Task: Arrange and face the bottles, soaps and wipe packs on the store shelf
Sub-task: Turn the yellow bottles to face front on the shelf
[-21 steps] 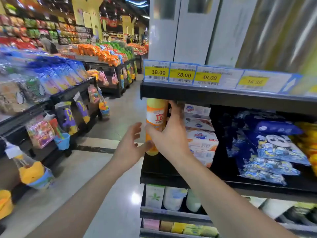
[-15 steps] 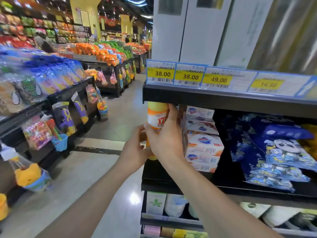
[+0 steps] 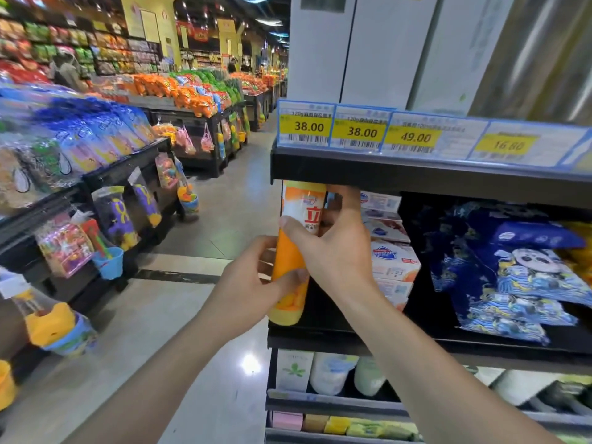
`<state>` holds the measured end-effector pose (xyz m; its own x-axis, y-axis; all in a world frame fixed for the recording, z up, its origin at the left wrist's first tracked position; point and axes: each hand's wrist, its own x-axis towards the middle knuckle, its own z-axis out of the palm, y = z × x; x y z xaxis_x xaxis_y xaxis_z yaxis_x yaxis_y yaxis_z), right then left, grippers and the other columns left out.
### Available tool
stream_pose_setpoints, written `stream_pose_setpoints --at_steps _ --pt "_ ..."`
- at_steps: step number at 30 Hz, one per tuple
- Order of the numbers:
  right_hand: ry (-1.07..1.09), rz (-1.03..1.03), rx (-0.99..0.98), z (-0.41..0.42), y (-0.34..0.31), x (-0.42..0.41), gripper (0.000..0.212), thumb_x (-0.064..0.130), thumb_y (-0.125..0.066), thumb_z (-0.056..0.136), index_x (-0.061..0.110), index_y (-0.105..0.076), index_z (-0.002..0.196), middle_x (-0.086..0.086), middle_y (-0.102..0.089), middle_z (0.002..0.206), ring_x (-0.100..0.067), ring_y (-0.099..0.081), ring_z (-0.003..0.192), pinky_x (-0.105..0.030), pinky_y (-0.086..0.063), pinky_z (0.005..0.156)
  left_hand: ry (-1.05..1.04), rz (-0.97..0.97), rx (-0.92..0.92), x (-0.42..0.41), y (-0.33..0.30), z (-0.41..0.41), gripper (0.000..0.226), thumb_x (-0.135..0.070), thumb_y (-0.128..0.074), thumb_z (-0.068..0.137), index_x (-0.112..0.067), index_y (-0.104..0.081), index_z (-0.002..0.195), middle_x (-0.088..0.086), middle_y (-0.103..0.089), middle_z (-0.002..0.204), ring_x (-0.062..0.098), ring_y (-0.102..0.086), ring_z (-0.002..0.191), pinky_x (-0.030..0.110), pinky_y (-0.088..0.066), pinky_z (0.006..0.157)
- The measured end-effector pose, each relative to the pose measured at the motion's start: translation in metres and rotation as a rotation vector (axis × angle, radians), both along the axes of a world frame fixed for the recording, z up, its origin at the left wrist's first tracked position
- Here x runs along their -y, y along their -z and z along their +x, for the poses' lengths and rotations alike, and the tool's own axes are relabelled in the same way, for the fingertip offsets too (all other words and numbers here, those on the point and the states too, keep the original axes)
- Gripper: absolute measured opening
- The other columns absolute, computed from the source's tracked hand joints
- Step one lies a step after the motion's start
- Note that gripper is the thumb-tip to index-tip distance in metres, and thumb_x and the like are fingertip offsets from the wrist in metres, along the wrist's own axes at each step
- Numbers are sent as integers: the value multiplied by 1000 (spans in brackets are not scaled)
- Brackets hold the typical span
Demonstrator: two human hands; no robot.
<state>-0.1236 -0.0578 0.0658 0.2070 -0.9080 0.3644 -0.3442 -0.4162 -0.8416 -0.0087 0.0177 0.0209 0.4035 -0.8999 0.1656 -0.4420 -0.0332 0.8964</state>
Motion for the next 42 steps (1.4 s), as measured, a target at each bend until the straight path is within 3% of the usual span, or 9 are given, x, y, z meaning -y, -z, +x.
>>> stream_pose_setpoints --at_steps 5,13,18,22,25,29,33,37,42 --pt "-121 134 109 -19 -3 -18 68 37 -89 75 39 -45 127 16 -70 96 -2 -71 84 -35 -64 75 73 49 -142 -30 3 -8 61 -64 -79 71 -40 -57 123 -19 -71 111 5 -69 105 34 -60 87" --pt "-256 257 129 -55 17 -48 64 39 -91 73 47 -45 117 6 -74 104 -11 -73 92 -43 -65 75 294 195 -484 -66 21 -31 48 -52 -73 87 -33 -62 129 -10 -75 119 15 -71 113 40 -56 98" --pt "-360 338 155 -81 20 -58 60 33 -89 78 43 -48 121 2 -76 106 -13 -75 93 -44 -65 78 428 233 -647 -77 33 -40 53 -37 -64 88 -22 -56 139 3 -71 131 24 -67 122 47 -53 106" --pt "-486 433 210 -101 21 -57 57 28 -85 82 37 -49 126 -4 -77 109 -22 -76 98 -49 -63 85 535 242 -749 -81 38 -49 70 -42 -79 83 -20 -52 144 9 -67 137 30 -64 127 47 -52 107" --pt "-564 475 233 -116 23 -53 59 26 -81 84 34 -49 133 -6 -77 111 -26 -75 100 -48 -62 88 608 236 -795 -82 38 -60 70 -45 -85 78 -18 -62 137 16 -65 139 36 -62 128 48 -53 106" --pt "-655 531 294 -134 25 -46 62 22 -77 82 28 -49 138 -9 -76 112 -27 -74 95 -39 -61 80 697 220 -891 -82 38 -73 61 -44 -82 83 -14 -67 133 21 -63 139 38 -61 129 45 -53 104" --pt "-750 557 323 -147 27 -40 60 19 -76 88 26 -48 141 -8 -75 105 -24 -71 87 -37 -60 76 714 208 -894 -82 37 -89 71 -43 -81 84 -2 -59 137 26 -61 139 40 -62 128 42 -53 101" --pt "-785 576 354 -156 28 -34 62 18 -70 87 24 -46 144 -11 -73 104 -26 -70 88 -39 -60 77 641 205 -844 -79 34 -98 77 -46 -85 78 -4 -58 138 25 -64 136 42 -62 126 47 -52 103" --pt "-788 617 390 -162 26 -33 64 16 -67 86 22 -46 146 -27 -66 124 -34 -65 99 -41 -58 80 557 208 -690 -79 28 -107 59 -40 -78 82 -12 -63 132 19 -69 131 39 -66 122 53 -51 106"
